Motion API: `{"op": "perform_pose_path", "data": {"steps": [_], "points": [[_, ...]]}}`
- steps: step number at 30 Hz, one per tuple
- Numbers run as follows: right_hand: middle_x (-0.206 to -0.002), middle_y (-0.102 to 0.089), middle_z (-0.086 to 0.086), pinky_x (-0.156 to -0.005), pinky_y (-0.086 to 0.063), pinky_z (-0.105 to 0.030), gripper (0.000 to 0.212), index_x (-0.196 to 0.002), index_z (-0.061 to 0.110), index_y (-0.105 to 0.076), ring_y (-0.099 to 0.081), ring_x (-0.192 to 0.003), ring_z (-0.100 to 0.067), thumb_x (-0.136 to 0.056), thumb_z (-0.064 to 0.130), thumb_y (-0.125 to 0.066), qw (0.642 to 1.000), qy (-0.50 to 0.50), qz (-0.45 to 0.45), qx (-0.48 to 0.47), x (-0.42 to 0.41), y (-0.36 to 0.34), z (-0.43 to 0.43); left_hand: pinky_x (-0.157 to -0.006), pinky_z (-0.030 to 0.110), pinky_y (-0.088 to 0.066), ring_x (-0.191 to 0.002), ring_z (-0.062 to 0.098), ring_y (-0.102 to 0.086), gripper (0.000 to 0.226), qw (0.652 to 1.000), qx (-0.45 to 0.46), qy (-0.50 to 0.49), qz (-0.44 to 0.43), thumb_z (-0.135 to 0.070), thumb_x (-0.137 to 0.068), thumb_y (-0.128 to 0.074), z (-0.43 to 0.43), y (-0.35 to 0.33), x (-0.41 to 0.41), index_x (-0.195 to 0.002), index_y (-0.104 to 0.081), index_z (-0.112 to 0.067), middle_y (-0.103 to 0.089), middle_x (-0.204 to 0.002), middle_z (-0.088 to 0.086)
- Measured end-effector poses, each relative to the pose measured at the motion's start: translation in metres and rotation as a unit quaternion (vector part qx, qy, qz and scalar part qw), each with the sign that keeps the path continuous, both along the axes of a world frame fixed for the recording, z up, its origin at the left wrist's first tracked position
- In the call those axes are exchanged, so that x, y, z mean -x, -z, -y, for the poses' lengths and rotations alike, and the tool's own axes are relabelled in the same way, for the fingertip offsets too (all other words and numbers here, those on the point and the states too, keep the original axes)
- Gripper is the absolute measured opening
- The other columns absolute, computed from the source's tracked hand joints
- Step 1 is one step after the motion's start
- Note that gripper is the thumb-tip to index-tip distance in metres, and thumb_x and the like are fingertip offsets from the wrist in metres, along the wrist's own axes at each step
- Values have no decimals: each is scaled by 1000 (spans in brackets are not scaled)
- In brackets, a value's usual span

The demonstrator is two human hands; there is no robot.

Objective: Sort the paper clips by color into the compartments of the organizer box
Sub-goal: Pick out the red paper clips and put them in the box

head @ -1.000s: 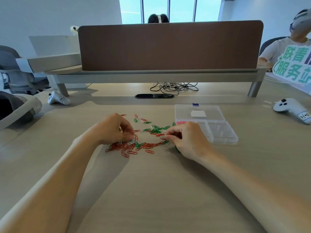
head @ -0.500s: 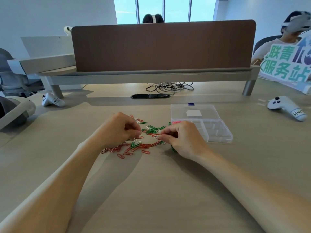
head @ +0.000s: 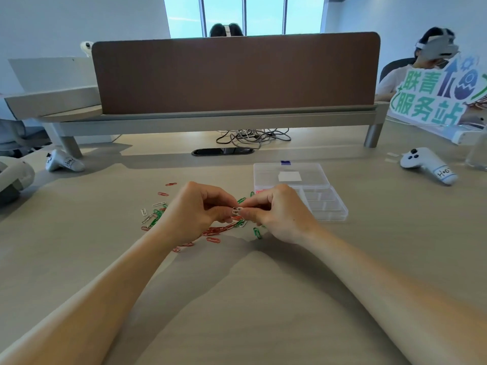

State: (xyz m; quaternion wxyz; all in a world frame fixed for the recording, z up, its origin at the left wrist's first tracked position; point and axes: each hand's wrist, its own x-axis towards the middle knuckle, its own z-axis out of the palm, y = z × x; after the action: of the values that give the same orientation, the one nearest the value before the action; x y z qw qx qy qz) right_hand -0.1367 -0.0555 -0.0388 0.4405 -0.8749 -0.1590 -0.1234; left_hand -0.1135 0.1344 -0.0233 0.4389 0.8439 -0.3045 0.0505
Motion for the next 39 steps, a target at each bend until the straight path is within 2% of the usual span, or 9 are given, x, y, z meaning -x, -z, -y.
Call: {"op": "perform_pose_path", "data": {"steps": [6,9,12,16,21,26,30,34,39], "points": [[-80,-75,0,-66,-57,-27,13,-96,14,-78,-69,-72,-12,-84,17,-74,1000,21,-15,-14,0,-13,21,-70,17,-55,-74,10,-70,21,999,29,17,9,1,-84,-66,23,-3,0,-90,-73,-18,-74,-78,-4],[-77,-74,3,-61,-51,-20,11,-92,13,-79,-66,-63,-4,-82,17,-76,998,63,-5,-18,-10,-25,50,-75,14,-53,-82,3,-68,26,999,35,7,26,-2,-83,-69,36,-8,-6,-93,-69,-27,-72,-89,-11],[-72,-69,8,-54,-40,-5,12,-94,12,-78,-55,-52,4,-85,17,-73,985,158,21,68,-28,-34,95,-76,17,-53,-84,-1,-65,19,998,-14,-20,61,-15,-84,-70,45,-8,-20,-98,-69,-28,-69,-94,-16],[-87,-75,-4,-63,-40,-16,13,-94,10,-78,-61,-67,-7,-85,18,-73,961,211,-15,180,-46,-17,135,-73,17,-51,-81,-6,-62,12,994,-53,-44,90,-22,-86,-68,54,3,-33,-96,-71,-27,-68,-90,-18],[-86,-74,-1,-65,-37,-18,10,-91,10,-78,-57,-67,-6,-86,16,-72,954,175,-62,236,-55,-10,141,-66,10,-43,-79,-4,-61,11,991,-87,-47,92,-20,-86,-67,57,5,-42,-94,-70,-27,-67,-88,-17],[-47,-50,4,-57,-37,-27,40,-47,16,-57,-42,-48,-11,-86,8,-61,945,162,-76,274,-56,-11,142,-64,17,-45,-80,4,-61,9,986,-104,-103,76,-21,-87,-66,40,-19,-66,-94,-71,-24,-67,-88,-13],[-86,-73,4,-74,-50,-26,10,-90,15,-78,-63,-75,-9,-87,19,-69,955,174,-19,240,-49,-21,134,-63,17,-44,-74,4,-61,4,978,-172,-112,32,-19,-84,-70,15,-29,-80,-87,-73,-21,-69,-82,-8],[-76,-69,12,-65,-41,-13,9,-87,19,-78,-59,-67,4,-83,26,-74,973,64,13,224,-44,-42,83,-67,18,-48,-72,-1,-61,3,963,-261,-68,22,-25,-82,-72,15,-19,-79,-83,-72,-28,-69,-79,-12],[-63,-62,19,-56,-37,-14,7,-84,24,-79,-55,-63,2,-77,24,-79,955,-62,-33,288,-50,-47,14,-60,10,-37,-66,-2,-55,8,954,-297,-21,33,-32,-80,-73,31,0,-73,-87,-74,-30,-65,-76,-12]]}}
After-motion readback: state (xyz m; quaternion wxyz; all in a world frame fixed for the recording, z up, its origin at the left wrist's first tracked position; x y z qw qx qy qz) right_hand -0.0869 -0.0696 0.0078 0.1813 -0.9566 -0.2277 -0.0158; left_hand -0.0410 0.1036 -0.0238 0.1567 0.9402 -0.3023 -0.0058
